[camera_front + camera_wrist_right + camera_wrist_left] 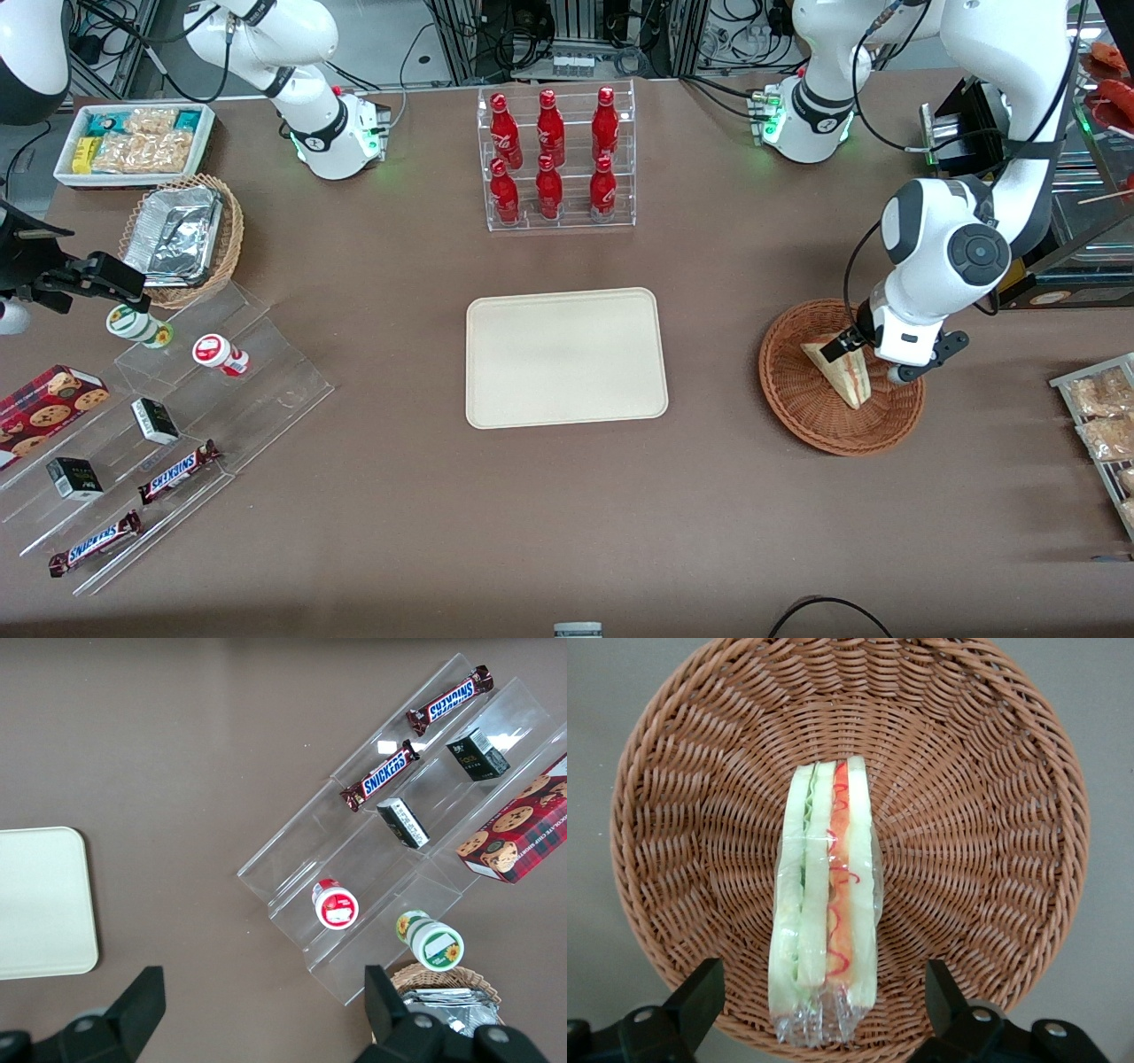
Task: Place sandwich from basket to tray
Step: 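Lower the left gripper and close it on the wrapped sandwich, then lift the sandwich and carry it with the left gripper over the tray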
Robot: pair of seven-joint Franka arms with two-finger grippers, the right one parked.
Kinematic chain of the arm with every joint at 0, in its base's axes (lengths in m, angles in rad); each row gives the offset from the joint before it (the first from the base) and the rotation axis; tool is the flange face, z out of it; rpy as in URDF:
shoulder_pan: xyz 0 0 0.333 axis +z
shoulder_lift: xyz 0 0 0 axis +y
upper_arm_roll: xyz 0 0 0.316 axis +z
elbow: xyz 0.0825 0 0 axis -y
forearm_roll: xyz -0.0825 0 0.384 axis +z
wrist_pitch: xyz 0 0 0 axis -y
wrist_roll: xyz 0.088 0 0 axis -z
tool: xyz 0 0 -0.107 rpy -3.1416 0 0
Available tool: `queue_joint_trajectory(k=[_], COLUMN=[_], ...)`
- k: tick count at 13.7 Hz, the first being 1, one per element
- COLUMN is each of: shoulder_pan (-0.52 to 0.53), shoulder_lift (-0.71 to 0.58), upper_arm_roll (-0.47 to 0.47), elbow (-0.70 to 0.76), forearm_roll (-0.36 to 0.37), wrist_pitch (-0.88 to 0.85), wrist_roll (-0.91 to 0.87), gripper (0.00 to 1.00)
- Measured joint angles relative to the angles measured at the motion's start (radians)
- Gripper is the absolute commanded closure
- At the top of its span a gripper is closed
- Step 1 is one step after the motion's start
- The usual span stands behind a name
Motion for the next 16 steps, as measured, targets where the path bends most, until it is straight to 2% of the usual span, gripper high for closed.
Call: queue_joint_trajectory(k=[4, 5, 6, 7, 8, 9, 14, 16], shoulder_pan=[0.000, 0.000, 0.001, 0.001, 0.001, 0.001, 0.001, 0.003], shoulder_lift=[0.042, 0.052, 0.060, 0.065, 0.067, 0.067, 0.063, 0.050], upper_arm_roll=[0.000, 0.000, 0.000, 0.001, 0.001, 0.001, 0.001, 0.003], elbow=[-0.001, -0.001, -0.001, -0.001, -0.001, -0.001, 0.002, 0.020], forearm_roll=[0.000, 0.000, 0.000, 0.000, 0.000, 0.000, 0.001, 0.001], wrist_pitch=[0.028, 0.031, 0.033, 0.034, 0.034, 0.034, 0.017, -0.052], wrist_roll=[0.000, -0.001, -0.001, -0.001, -0.002, -0.002, 0.022, 0.087], gripper=[0.00, 0.04, 0.33, 0.68, 0.91, 1.00, 1.00, 1.00])
